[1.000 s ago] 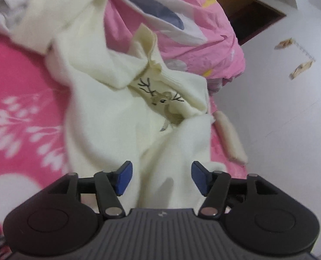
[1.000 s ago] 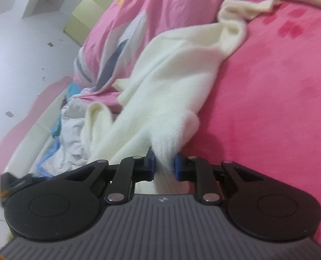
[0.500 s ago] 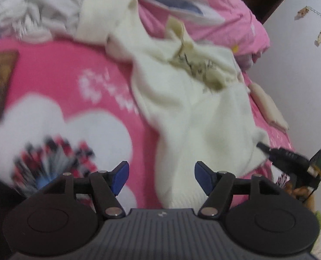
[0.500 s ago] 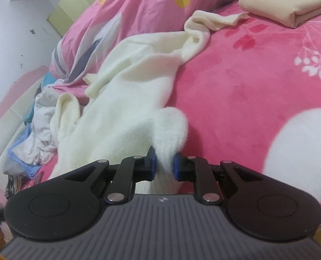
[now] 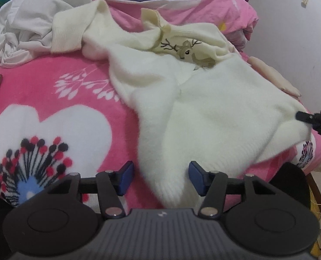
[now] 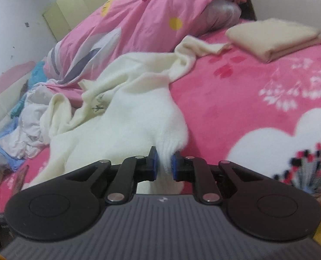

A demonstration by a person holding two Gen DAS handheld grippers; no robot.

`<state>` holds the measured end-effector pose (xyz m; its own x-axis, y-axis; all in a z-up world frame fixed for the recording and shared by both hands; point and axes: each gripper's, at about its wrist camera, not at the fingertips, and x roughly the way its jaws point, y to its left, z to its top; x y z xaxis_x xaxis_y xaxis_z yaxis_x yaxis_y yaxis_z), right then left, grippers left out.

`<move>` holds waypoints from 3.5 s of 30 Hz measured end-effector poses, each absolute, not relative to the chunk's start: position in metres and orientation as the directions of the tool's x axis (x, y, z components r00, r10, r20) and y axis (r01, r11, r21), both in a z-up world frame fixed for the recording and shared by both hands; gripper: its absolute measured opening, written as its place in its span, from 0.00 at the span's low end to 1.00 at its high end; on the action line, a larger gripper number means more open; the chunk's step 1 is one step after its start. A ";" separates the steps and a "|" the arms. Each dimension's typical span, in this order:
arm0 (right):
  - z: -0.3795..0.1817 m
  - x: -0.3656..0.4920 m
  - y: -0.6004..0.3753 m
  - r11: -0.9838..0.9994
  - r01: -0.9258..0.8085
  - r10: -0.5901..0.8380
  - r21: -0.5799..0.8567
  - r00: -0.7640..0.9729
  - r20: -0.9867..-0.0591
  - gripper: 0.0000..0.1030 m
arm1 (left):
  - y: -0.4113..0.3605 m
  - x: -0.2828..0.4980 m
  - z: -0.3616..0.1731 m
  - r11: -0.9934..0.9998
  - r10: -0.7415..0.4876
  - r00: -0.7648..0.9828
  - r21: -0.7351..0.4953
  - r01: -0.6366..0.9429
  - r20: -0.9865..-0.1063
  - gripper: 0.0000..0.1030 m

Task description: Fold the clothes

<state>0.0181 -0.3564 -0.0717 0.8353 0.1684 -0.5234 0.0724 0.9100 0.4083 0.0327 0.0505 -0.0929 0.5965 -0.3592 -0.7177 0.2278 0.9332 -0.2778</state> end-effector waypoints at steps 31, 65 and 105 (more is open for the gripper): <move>-0.055 0.027 -0.295 0.967 0.028 0.122 0.253 0.820 -0.559 0.42 | 0.058 0.028 -0.101 0.916 -0.392 0.647 -0.345 0.206 -0.654 0.58; -0.044 0.303 -0.042 0.884 -0.455 0.428 0.106 0.698 -0.574 0.10 | 0.102 0.048 -0.108 0.831 -0.515 0.681 -0.498 0.249 -0.520 0.53; -0.088 0.319 -0.267 0.989 -0.144 0.122 0.026 0.718 -0.685 0.48 | 0.084 0.079 -0.112 0.903 -0.387 0.698 -0.400 0.156 -0.603 0.56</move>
